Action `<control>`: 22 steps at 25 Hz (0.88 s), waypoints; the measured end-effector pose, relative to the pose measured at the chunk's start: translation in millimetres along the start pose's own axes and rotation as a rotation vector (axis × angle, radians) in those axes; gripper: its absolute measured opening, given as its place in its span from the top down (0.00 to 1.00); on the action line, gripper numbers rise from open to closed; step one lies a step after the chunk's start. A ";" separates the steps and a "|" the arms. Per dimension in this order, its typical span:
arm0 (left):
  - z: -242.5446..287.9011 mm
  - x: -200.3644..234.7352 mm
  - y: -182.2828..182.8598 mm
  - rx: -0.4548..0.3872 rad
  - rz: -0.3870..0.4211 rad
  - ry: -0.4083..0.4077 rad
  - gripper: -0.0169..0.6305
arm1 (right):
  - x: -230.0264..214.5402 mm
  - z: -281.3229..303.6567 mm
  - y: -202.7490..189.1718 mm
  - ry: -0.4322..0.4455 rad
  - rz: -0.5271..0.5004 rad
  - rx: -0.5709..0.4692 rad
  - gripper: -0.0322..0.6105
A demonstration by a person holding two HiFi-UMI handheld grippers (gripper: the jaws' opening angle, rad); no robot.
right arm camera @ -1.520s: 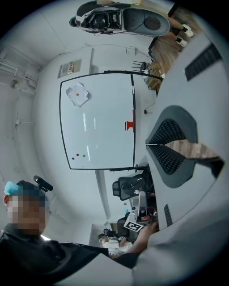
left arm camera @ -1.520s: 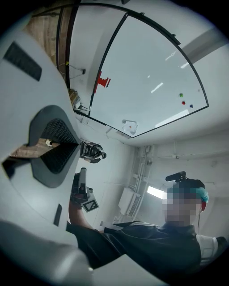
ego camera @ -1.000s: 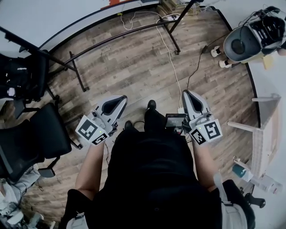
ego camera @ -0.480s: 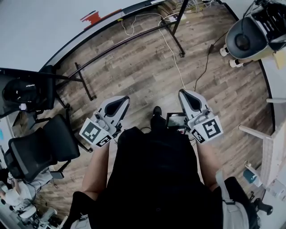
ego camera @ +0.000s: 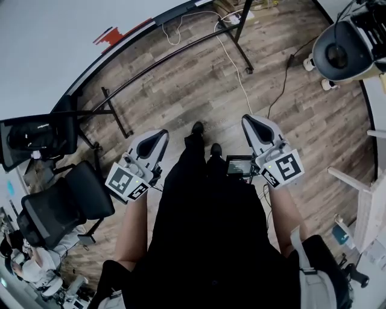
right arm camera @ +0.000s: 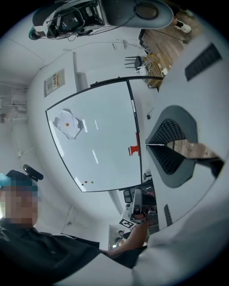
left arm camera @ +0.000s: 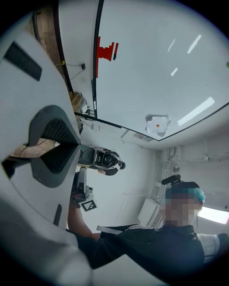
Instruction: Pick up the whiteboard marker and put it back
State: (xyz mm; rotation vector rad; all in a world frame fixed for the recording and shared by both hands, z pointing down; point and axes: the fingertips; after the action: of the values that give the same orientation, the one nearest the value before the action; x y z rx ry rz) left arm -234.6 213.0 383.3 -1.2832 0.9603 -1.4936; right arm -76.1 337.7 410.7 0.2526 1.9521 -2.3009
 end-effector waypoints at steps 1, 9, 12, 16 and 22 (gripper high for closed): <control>7.5 13.0 4.1 -0.004 -0.008 0.002 0.95 | -6.6 10.4 2.7 -0.003 0.003 0.010 0.92; 73.4 92.3 46.4 -0.087 -0.030 -0.062 0.95 | -49.2 92.4 42.0 -0.010 -0.035 0.074 0.92; 93.4 119.4 56.6 -0.108 -0.031 -0.073 0.95 | -69.0 122.2 60.1 -0.014 -0.065 0.089 0.92; 105.8 150.7 67.7 -0.110 0.007 -0.095 0.95 | -83.8 159.3 71.2 -0.024 -0.089 0.121 0.92; 118.1 185.9 72.4 -0.131 -0.032 -0.082 0.95 | -95.5 196.0 87.4 -0.004 -0.096 0.143 0.92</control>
State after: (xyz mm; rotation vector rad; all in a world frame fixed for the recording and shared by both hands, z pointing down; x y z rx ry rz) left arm -114.4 14.8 383.8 -1.4484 1.0013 -1.4096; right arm 24.0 128.1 376.1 0.1706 1.8387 -2.5026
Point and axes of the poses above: the fingertips, and each gripper's own axes: z forward along the fingers, x to its left, y out of its top, and after that the axes turned 3 degrees about y, right-handed
